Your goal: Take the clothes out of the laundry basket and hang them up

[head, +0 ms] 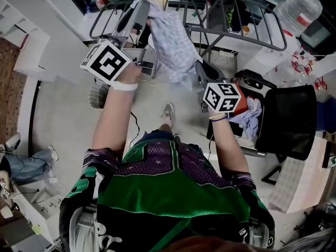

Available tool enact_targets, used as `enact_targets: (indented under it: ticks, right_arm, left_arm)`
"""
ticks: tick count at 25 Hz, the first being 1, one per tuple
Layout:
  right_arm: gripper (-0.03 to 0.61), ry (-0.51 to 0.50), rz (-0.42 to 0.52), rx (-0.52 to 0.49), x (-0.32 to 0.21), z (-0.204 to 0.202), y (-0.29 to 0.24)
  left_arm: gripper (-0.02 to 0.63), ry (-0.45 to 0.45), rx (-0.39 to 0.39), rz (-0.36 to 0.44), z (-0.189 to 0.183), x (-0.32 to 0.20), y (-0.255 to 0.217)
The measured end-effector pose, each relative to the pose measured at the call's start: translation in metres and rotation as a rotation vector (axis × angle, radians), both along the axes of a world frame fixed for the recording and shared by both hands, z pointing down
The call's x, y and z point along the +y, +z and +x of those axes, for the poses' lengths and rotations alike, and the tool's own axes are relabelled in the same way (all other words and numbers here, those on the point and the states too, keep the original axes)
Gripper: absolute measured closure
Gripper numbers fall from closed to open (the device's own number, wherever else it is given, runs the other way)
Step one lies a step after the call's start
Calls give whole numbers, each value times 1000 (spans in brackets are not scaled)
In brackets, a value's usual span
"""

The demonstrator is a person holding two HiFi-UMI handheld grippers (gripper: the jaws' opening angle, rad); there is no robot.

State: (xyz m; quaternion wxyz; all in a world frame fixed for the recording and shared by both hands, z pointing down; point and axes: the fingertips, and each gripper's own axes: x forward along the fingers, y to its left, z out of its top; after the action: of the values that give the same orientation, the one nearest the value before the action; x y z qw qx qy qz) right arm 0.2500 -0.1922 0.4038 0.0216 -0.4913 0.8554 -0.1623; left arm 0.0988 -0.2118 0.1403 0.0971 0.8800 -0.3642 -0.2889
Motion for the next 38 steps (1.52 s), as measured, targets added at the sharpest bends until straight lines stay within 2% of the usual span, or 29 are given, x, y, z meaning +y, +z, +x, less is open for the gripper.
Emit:
enact_targets:
  ticks: [5,12,16,19,23,31,38]
  right_arm:
    - [541,100,50,29,-19,48,-29]
    - [545,225,196,98,-50,108,-102]
    - [545,253,278,126,-84,112,-157]
    - [545,269,326,132,-97,112,-180]
    - [545,296,369,142,-117,112,-192]
    - [545,383,395,179,-201,123,-230]
    - [545,430,416,227,-225,125,-223]
  left_arm:
    - [594,19,-24,-21,-6,-14,14]
    - [594,81,-92,-30,1,-37,26]
    - [594,102,-110,-30,-7,-78,18]
    - [594,118,-108,-34,-10,-98,24]
    - [594,150,-116,-44,-12,-123,43]
    - [594,243,-164,-79,-5,-216,46]
    - [594,293,-169,-75,-2,-246,69]
